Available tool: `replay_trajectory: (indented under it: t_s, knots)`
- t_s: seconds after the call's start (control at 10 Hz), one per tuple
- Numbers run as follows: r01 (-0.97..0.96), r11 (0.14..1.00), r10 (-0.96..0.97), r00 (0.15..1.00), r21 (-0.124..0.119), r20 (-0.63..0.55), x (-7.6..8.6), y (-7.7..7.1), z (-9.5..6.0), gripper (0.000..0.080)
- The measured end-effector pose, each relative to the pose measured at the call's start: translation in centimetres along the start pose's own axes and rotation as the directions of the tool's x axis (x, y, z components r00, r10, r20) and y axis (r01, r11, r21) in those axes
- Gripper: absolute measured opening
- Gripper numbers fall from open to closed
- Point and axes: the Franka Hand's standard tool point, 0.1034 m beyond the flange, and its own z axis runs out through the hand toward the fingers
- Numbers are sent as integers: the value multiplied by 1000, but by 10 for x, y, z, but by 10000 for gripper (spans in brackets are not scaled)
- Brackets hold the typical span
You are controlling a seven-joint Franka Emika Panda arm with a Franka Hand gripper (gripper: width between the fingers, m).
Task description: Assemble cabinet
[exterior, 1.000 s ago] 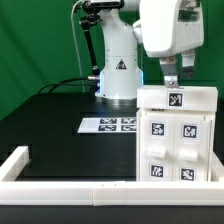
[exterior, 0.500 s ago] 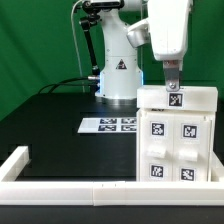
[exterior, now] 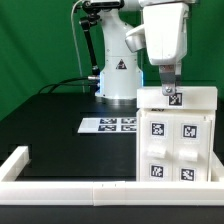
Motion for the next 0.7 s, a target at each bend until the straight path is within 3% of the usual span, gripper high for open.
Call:
replay_trajectory:
  t_s: [0.3,0.4,0.6,0.7]
  knots:
    - [-21,1000,21,1000,-2,-1,1,1,-1,401]
    - [-25,1000,25,1000,-4,-2,1,1,-3,401]
    - [-73,997,73,997,-14,-7,2,3,-10,71]
    - [-90,996,90,996,-17,-8,2,4,-12,71]
